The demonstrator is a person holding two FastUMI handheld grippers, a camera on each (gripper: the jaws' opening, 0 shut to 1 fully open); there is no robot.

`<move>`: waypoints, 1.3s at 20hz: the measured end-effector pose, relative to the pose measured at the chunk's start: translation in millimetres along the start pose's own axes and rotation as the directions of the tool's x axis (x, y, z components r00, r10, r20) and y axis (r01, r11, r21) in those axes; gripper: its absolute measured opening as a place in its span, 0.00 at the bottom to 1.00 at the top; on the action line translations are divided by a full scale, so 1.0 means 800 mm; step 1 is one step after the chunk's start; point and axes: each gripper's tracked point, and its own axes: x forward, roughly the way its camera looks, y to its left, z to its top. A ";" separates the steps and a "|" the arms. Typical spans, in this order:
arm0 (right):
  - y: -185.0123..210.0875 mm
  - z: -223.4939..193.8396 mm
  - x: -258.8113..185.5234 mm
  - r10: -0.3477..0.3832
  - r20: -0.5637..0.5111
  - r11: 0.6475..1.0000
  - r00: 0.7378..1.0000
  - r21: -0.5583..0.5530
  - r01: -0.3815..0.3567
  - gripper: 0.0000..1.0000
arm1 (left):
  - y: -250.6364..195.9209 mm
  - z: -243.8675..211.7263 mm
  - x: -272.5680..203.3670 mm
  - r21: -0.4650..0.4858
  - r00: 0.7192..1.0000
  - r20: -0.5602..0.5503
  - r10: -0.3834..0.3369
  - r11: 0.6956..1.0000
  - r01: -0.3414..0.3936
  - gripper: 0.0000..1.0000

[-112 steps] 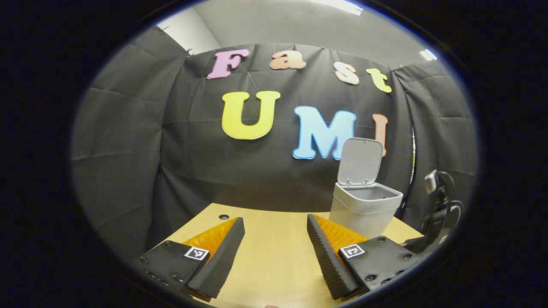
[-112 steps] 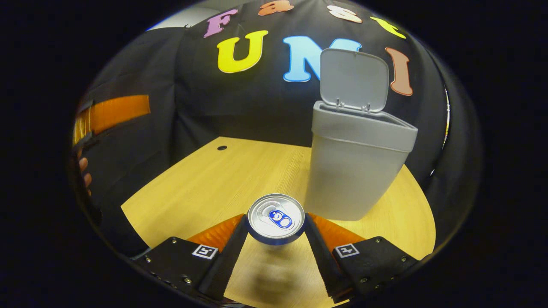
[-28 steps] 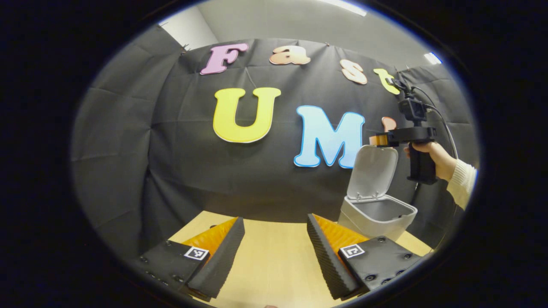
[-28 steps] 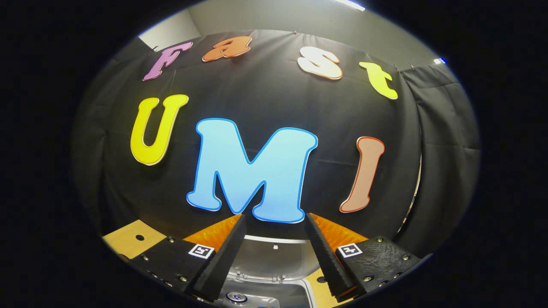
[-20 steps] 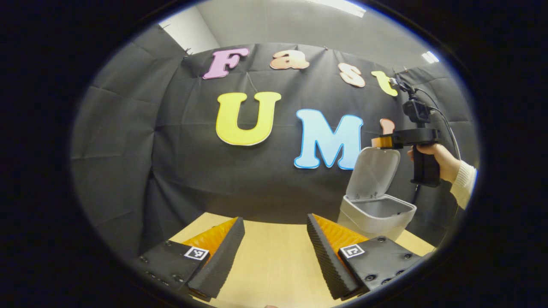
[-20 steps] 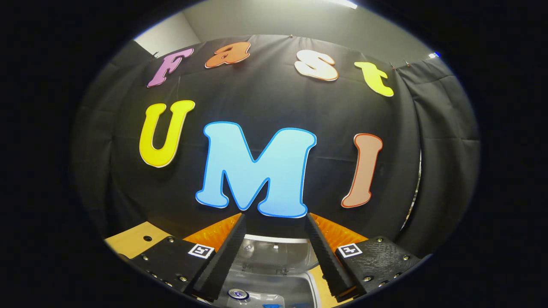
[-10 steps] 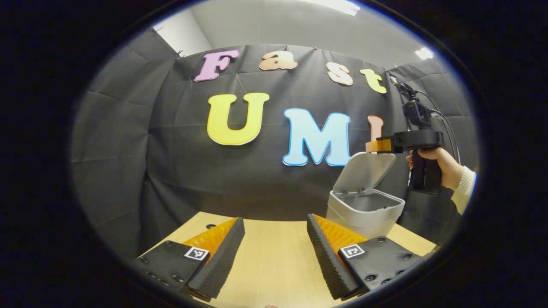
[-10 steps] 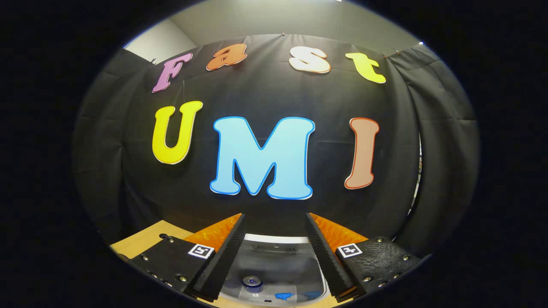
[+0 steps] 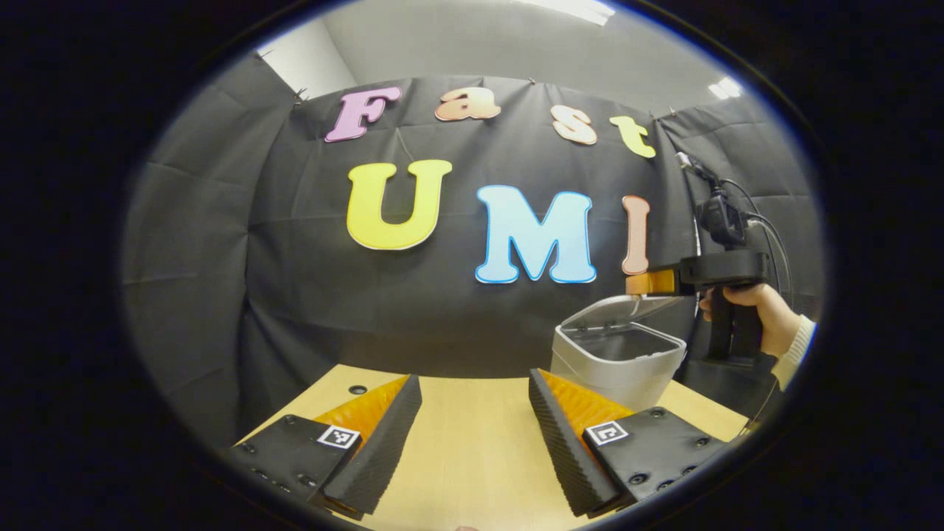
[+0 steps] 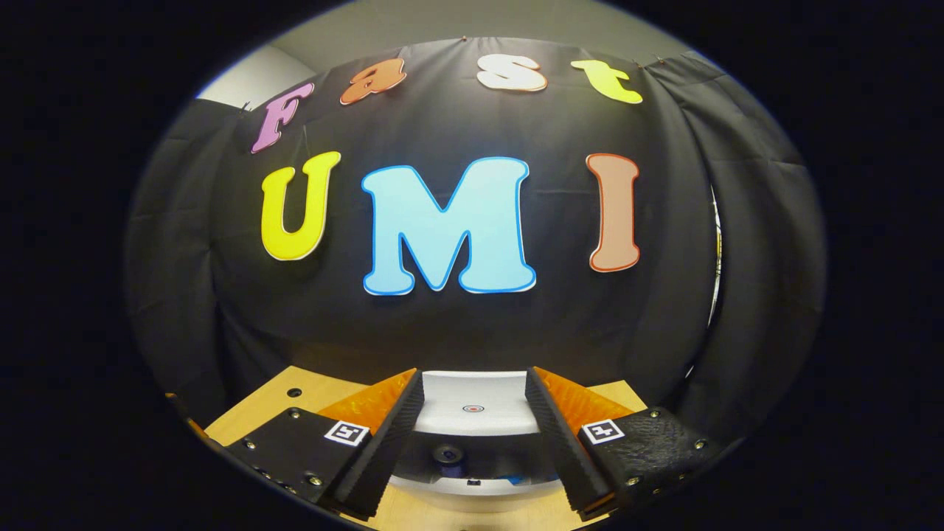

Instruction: Press the lid of the desktop garbage bin to open it, pick up the crumpled paper on the desktop and throw it into the bin, then pick up the pop can on the desktop and drop it into the bin, and finally close the garbage bin lid.

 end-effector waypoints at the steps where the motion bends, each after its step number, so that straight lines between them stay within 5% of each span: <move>1: -0.001 -0.011 0.002 -0.004 -0.013 1.000 1.000 0.004 0.004 0.90 | 0.000 0.000 0.000 0.003 1.000 -0.002 0.000 1.000 0.000 0.95; 6: -0.001 -0.052 0.013 -0.020 -0.030 1.000 0.999 0.017 0.020 0.90 | 0.005 -0.003 0.000 0.004 1.000 -0.008 0.010 1.000 -0.010 0.96; 26: -0.003 -0.086 0.027 -0.055 0.106 0.998 0.993 -0.036 0.059 0.96 | 0.007 -0.003 0.002 0.004 1.000 -0.006 0.020 1.000 -0.020 0.95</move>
